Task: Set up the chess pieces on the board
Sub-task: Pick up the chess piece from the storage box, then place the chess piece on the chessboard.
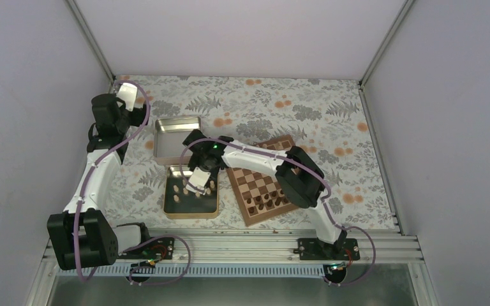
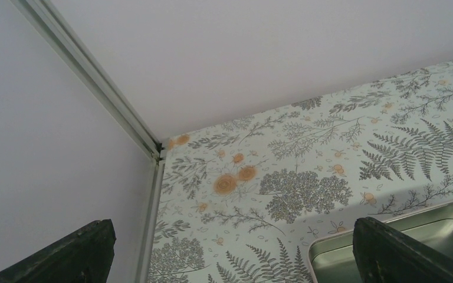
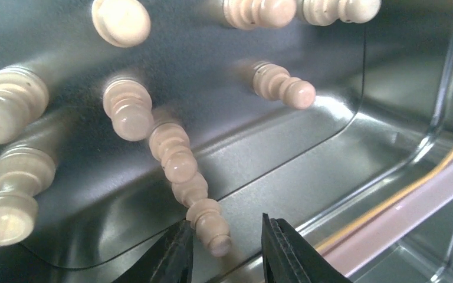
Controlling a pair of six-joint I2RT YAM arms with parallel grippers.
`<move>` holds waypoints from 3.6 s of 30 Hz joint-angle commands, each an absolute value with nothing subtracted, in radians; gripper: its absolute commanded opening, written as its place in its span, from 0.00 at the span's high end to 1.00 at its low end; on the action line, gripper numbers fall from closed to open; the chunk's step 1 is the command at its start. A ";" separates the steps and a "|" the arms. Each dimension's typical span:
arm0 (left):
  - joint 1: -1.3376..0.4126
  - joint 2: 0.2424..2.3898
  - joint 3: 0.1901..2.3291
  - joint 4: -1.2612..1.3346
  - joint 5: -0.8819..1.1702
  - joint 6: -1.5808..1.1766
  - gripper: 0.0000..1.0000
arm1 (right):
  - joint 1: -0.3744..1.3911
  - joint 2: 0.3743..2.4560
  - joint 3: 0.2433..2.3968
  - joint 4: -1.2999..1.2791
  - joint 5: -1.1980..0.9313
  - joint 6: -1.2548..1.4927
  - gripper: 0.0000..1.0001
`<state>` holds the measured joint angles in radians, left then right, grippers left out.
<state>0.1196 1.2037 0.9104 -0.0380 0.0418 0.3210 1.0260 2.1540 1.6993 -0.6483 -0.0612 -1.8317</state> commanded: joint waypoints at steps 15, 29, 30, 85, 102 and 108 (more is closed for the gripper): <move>0.133 1.175 0.897 -0.014 0.084 0.305 0.00 | 1.022 2.205 1.731 -0.663 -0.010 -1.822 0.81; 0.136 1.176 0.901 -0.016 0.087 0.304 0.00 | 1.022 2.160 1.745 -0.684 -0.026 -1.799 0.96; 0.136 1.176 0.902 -0.018 0.087 0.305 0.00 | 1.022 2.153 1.745 -0.685 -0.028 -1.794 0.96; 0.140 1.193 0.926 -0.061 0.150 0.307 0.00 | 0.211 2.006 1.712 -1.141 -0.104 -1.362 0.93; 0.140 1.191 0.927 -0.064 0.145 0.307 0.00 | 0.371 1.994 1.811 -1.155 -0.029 -1.297 0.93; 0.140 1.189 0.924 -0.062 0.146 0.307 0.00 | 0.423 2.022 1.811 -1.167 0.030 -1.268 0.94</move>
<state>0.1337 1.1904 0.9104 -0.0654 0.1329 0.3058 0.4015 2.0113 1.7931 -1.1332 -0.0254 -1.3071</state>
